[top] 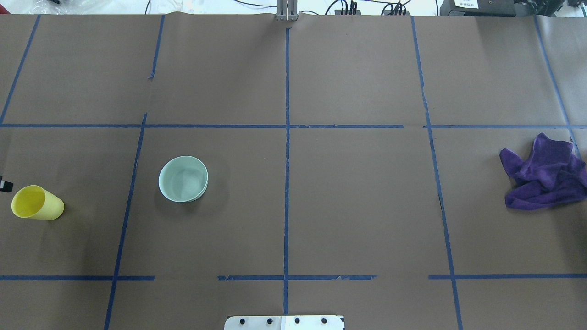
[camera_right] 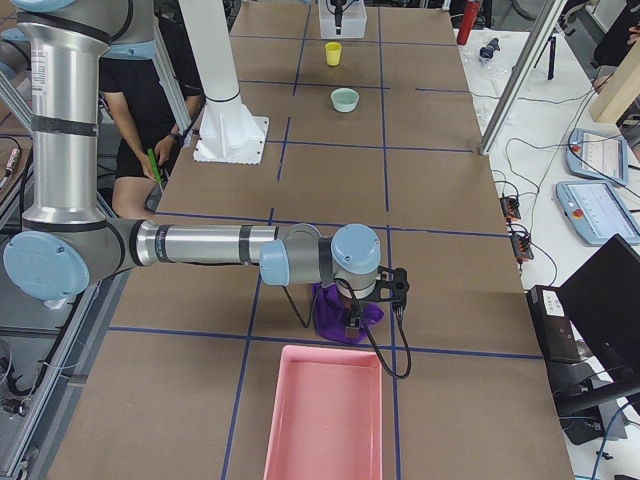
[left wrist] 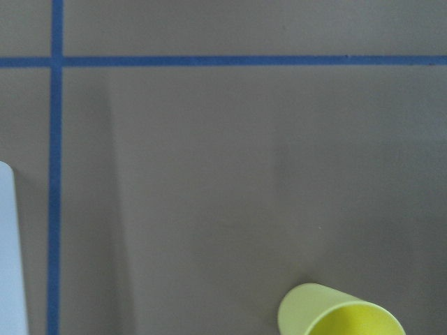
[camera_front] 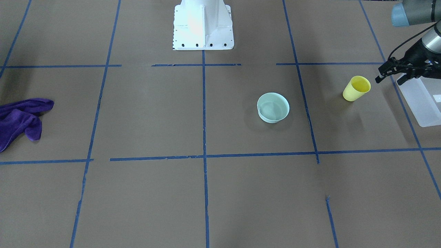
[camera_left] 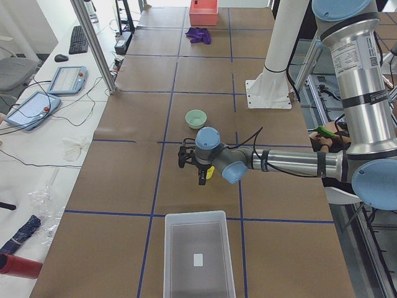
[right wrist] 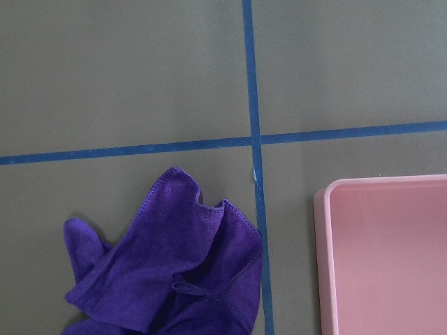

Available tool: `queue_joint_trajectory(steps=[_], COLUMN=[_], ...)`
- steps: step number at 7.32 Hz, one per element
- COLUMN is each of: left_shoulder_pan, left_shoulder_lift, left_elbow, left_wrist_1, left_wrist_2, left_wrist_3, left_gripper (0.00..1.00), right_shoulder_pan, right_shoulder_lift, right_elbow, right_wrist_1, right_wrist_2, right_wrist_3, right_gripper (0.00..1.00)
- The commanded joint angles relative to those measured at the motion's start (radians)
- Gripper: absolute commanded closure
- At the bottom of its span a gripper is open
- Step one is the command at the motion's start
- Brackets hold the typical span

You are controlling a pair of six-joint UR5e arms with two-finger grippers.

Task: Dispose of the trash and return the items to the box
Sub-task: 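Grasp the yellow cup with the left gripper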

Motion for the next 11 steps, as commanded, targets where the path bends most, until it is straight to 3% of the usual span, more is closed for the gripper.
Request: queue_joint_trajectory(steps=[1,2,3,5,7,10,11], left_shoulder_pan=[0.116,0.117,0.123,0.136,0.154,0.140,0.136], left_shoulder_lift=[0.009,0.006,0.003,-0.004,-0.014,-0.014,-0.011], left_elbow=[0.051,0.077,0.086,0.086,0.086,0.044,-0.004], left_wrist_1=[-0.107,-0.126,-0.127,-0.126,-0.126,-0.118,-0.060], left_wrist_2=[0.089,0.098,0.100,0.100,0.100,0.095,0.087], left_wrist_3=[-0.127,-0.127,-0.129,-0.133,-0.181,-0.185,-0.179], left_gripper=[0.00,0.00,0.07,0.46,1.00,1.00,1.00], right_shoulder_pan=[-0.002,-0.002,-0.002,-0.002,-0.002,-0.005,-0.020], right_shoulder_lift=[0.002,0.002,0.000,0.002,0.002,0.002,0.005], right_elbow=[0.001,0.001,0.001,0.001,0.001,0.011,0.026], right_wrist_1=[0.001,0.001,0.001,0.001,0.003,0.010,0.009], right_wrist_2=[0.000,0.001,0.001,0.001,0.001,0.001,0.003], right_wrist_3=[0.000,0.000,0.000,0.000,0.000,0.005,0.006], right_gripper=[0.00,0.00,0.00,0.00,0.00,0.00,0.00])
